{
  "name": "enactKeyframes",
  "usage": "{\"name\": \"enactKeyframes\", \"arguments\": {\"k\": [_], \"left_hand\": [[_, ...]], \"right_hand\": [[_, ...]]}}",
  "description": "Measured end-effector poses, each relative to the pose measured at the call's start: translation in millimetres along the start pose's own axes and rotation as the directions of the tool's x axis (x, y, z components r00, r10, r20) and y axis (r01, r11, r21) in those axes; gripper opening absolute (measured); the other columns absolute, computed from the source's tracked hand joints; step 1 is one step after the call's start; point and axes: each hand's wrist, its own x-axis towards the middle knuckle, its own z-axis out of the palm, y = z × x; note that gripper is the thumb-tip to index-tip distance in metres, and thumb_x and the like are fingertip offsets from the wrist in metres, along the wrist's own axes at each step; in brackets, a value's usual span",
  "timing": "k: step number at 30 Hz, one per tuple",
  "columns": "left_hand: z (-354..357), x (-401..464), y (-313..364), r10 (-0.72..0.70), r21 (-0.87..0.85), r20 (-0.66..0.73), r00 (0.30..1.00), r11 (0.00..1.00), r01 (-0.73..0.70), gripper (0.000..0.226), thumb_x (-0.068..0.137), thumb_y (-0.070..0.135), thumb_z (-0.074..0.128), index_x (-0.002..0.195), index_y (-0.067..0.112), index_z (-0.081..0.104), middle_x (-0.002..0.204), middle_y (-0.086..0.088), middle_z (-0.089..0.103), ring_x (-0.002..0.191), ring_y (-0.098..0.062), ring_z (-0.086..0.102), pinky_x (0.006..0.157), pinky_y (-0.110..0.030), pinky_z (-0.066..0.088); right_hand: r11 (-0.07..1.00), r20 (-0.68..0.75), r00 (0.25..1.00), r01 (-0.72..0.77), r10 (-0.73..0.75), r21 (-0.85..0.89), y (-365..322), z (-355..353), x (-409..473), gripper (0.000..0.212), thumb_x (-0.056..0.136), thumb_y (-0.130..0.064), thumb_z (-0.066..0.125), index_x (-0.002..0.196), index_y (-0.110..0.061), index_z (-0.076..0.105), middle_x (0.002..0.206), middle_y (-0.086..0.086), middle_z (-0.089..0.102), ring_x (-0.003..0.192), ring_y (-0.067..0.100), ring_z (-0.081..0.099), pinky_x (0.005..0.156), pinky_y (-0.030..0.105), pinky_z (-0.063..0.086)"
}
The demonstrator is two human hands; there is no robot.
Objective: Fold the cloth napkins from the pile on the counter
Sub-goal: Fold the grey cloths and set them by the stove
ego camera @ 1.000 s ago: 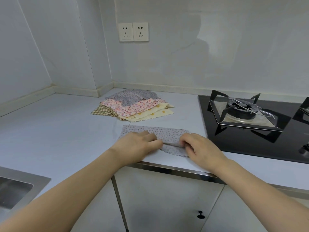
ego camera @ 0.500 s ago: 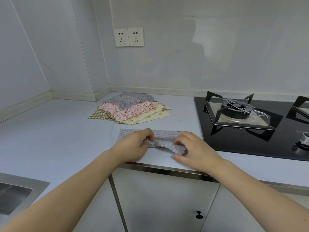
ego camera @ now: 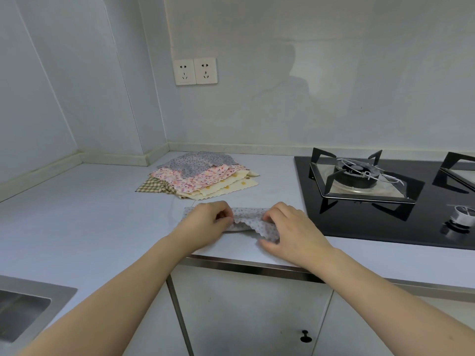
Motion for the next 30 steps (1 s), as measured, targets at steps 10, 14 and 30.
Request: {"name": "enactKeyframes", "arguments": {"k": [10,14,30], "left_hand": [[-48,12,38,-0.088,-0.204,0.006,0.996,0.975,0.087,0.007,0.09,0.026,0.067,0.087,0.02,0.069,0.087,-0.002,0.072,0.077,-0.018,0.066,0.067,-0.025,0.053],[-58,17,53,-0.175,-0.299,0.024,0.984,0.938,0.174,0.012,0.088,0.025,0.07,0.084,0.014,0.069,0.078,-0.016,0.067,0.061,-0.016,0.054,0.055,-0.025,0.044],[-96,18,89,0.007,-0.047,-0.064,0.998,0.999,-0.01,0.012,0.09,0.02,0.057,0.081,0.026,0.059,0.075,0.006,0.06,0.061,-0.011,0.05,0.058,-0.025,0.042]], "right_hand": [[0.956,-0.077,0.994,0.051,-0.076,-0.289,4,-34,13,0.084,0.063,-0.081,0.04,0.115,-0.016,0.055,0.108,-0.002,0.052,0.094,0.019,0.053,0.088,0.037,0.043],[0.942,-0.273,0.956,0.008,-0.106,-0.337,0,-31,14,0.069,0.066,-0.063,0.06,0.107,-0.007,0.058,0.101,0.006,0.052,0.084,0.026,0.054,0.077,0.04,0.045],[0.838,-0.302,0.934,0.005,0.191,0.545,-7,-52,21,0.028,0.099,-0.028,0.049,0.079,-0.009,0.054,0.082,-0.004,0.047,0.072,0.01,0.047,0.068,0.029,0.041]]}}
